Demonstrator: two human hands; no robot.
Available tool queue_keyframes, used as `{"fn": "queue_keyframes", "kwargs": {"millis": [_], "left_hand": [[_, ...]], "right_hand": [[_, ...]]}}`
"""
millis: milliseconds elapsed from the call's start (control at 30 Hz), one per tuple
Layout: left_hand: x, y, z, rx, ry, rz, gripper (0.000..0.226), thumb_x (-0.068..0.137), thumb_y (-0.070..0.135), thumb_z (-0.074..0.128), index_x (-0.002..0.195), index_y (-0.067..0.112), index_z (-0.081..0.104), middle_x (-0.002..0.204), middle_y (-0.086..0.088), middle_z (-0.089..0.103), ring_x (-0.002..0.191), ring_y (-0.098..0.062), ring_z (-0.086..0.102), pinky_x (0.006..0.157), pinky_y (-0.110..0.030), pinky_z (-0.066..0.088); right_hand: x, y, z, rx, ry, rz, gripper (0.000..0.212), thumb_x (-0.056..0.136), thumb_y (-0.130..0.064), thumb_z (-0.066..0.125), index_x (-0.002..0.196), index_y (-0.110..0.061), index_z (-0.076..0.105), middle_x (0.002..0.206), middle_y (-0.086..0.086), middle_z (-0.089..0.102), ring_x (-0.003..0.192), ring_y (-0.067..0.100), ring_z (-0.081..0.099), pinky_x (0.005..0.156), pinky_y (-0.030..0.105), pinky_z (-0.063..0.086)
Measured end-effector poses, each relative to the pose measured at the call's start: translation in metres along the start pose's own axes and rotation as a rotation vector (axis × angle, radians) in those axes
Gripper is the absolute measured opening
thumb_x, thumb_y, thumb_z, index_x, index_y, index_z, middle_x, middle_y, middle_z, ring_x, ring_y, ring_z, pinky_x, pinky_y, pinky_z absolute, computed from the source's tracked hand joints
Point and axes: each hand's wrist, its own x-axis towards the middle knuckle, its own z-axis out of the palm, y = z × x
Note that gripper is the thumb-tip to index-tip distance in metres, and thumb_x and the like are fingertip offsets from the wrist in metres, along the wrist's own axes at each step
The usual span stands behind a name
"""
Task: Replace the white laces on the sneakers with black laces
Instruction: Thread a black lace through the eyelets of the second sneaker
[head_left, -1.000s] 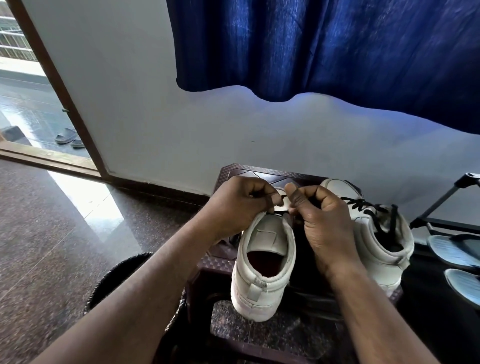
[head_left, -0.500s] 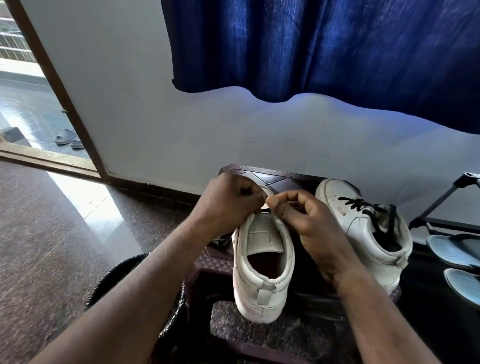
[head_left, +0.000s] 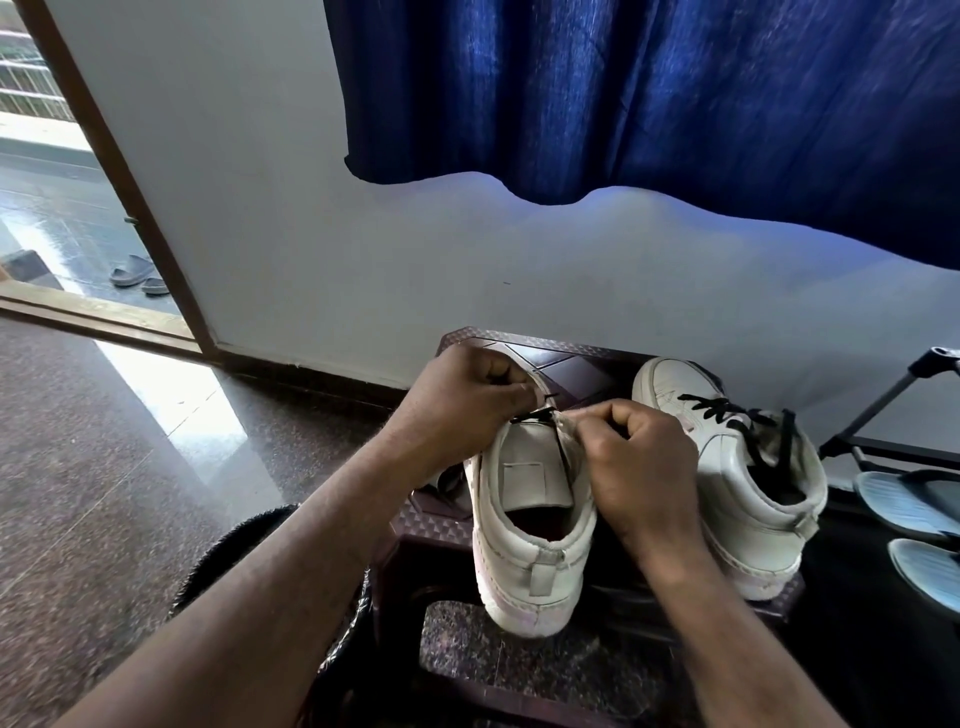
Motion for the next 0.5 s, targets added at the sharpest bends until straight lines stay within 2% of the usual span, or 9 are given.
{"fn": "queue_keyframes", "kwargs": {"millis": [67, 133, 267, 400, 500], "left_hand": [[0.001, 0.0, 0.001, 0.028, 0.003, -0.011, 0.013, 0.084, 0.021, 0.078, 0.08, 0.009, 0.076, 0.07, -0.01, 0.069, 0.061, -0.011, 0.052, 0.062, -0.029, 0.044], [0.001, 0.002, 0.002, 0.077, 0.016, -0.008, 0.013, 0.082, 0.02, 0.079, 0.078, 0.008, 0.077, 0.078, -0.015, 0.072, 0.059, -0.01, 0.053, 0.06, -0.028, 0.044], [0.003, 0.005, 0.004, 0.175, 0.026, 0.004, 0.012, 0.08, 0.022, 0.078, 0.077, 0.01, 0.077, 0.079, -0.01, 0.073, 0.059, -0.007, 0.054, 0.059, -0.025, 0.047], [0.004, 0.005, 0.009, 0.217, 0.033, -0.036, 0.012, 0.078, 0.028, 0.082, 0.07, 0.02, 0.077, 0.069, 0.003, 0.073, 0.065, -0.008, 0.063, 0.065, -0.028, 0.055], [0.004, 0.007, 0.013, 0.284, 0.045, -0.039, 0.019, 0.077, 0.032, 0.081, 0.075, 0.014, 0.076, 0.073, -0.003, 0.072, 0.07, -0.017, 0.066, 0.067, -0.036, 0.058]], "right_hand": [[0.001, 0.002, 0.001, 0.018, 0.021, 0.022, 0.02, 0.087, -0.023, 0.068, 0.068, -0.023, 0.075, 0.069, -0.021, 0.072, 0.072, -0.005, 0.063, 0.06, 0.01, 0.04], [0.0, 0.003, 0.003, 0.043, 0.036, 0.037, 0.021, 0.087, -0.022, 0.068, 0.066, -0.021, 0.074, 0.067, -0.02, 0.071, 0.07, -0.005, 0.062, 0.057, 0.009, 0.04], [-0.001, 0.003, 0.005, 0.102, 0.048, 0.053, 0.02, 0.088, -0.022, 0.068, 0.069, -0.021, 0.075, 0.069, -0.02, 0.072, 0.072, -0.004, 0.064, 0.061, 0.013, 0.042], [-0.002, 0.003, 0.007, 0.12, 0.061, 0.053, 0.019, 0.088, -0.022, 0.068, 0.07, -0.021, 0.076, 0.07, -0.019, 0.072, 0.074, -0.002, 0.064, 0.065, 0.018, 0.044], [-0.002, 0.003, 0.007, 0.123, 0.058, 0.054, 0.019, 0.088, -0.022, 0.068, 0.071, -0.024, 0.076, 0.071, -0.02, 0.073, 0.075, -0.003, 0.065, 0.064, 0.013, 0.043]]}}
